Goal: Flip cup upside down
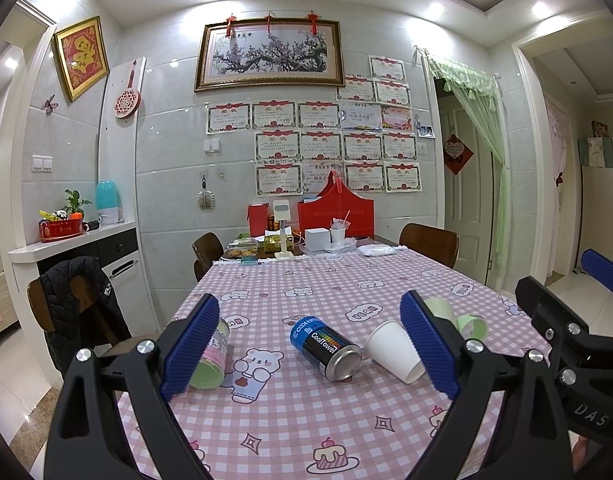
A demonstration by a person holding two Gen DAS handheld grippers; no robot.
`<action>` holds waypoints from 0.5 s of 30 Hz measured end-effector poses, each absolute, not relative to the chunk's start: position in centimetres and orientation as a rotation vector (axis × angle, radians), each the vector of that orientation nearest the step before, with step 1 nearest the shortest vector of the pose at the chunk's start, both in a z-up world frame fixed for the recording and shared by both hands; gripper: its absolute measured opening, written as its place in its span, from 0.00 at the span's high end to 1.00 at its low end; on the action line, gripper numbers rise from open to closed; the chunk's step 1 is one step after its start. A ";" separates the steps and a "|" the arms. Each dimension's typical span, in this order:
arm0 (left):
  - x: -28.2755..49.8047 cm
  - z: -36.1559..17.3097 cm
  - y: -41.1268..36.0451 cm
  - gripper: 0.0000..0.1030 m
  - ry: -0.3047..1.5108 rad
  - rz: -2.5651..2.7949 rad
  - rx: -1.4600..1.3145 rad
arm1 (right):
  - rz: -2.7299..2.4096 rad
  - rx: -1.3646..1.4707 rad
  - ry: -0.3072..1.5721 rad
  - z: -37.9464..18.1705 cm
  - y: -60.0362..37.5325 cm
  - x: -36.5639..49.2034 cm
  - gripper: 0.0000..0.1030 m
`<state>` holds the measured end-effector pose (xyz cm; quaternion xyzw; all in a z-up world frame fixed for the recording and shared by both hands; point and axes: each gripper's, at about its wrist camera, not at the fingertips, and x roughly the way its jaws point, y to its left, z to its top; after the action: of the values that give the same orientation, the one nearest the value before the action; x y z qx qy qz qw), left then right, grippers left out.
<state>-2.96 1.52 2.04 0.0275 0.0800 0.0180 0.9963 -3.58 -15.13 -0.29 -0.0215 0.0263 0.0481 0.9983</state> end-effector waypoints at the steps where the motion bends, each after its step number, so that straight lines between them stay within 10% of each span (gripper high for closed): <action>1: -3.0 2.0 1.5 0.12 0.160 0.035 0.054 | 0.096 -0.043 0.051 -0.3 -15.1 -3.6 0.07; 15: -2.9 1.9 1.6 0.12 0.162 0.034 0.051 | 0.095 -0.043 0.053 -0.3 -15.1 -3.6 0.07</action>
<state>-2.93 1.64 1.91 0.0257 0.0809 0.0171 0.9962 -3.58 -15.11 -0.30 -0.0216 0.0264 0.0476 0.9983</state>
